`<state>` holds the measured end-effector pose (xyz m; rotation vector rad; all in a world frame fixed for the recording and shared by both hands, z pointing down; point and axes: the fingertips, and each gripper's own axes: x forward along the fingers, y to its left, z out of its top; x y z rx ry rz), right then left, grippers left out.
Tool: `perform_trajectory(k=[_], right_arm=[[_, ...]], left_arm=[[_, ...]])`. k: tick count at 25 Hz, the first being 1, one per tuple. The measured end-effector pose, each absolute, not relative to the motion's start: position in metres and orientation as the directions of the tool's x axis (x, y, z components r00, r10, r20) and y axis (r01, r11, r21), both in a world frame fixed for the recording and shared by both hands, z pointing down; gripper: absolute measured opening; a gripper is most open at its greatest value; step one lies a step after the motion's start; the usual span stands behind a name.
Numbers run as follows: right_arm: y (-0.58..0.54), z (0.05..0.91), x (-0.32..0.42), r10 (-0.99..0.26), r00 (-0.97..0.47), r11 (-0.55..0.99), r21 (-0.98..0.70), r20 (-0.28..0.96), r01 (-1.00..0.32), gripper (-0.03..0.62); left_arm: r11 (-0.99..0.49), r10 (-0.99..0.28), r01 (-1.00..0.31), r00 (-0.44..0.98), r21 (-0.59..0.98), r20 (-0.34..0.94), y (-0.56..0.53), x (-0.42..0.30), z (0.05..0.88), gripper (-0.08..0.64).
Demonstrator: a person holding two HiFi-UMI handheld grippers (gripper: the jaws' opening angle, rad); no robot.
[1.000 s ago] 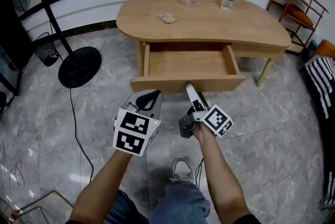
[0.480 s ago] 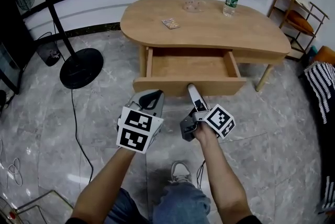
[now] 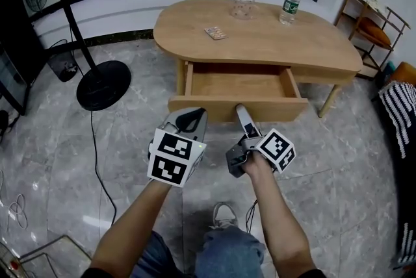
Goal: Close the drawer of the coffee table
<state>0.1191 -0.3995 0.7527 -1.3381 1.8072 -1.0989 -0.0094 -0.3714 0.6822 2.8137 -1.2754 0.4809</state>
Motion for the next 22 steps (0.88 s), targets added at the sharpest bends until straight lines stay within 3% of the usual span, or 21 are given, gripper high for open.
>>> perform_trajectory(k=[22], right_arm=[[-0.460, 0.752, 0.126, -0.959, -0.283, 0.138, -0.894, -0.014, -0.426, 0.502]], left_arm=[[-0.635, -0.756, -0.768, 0.594, -0.086, 0.275, -0.420, -0.016, 0.684, 0.009]])
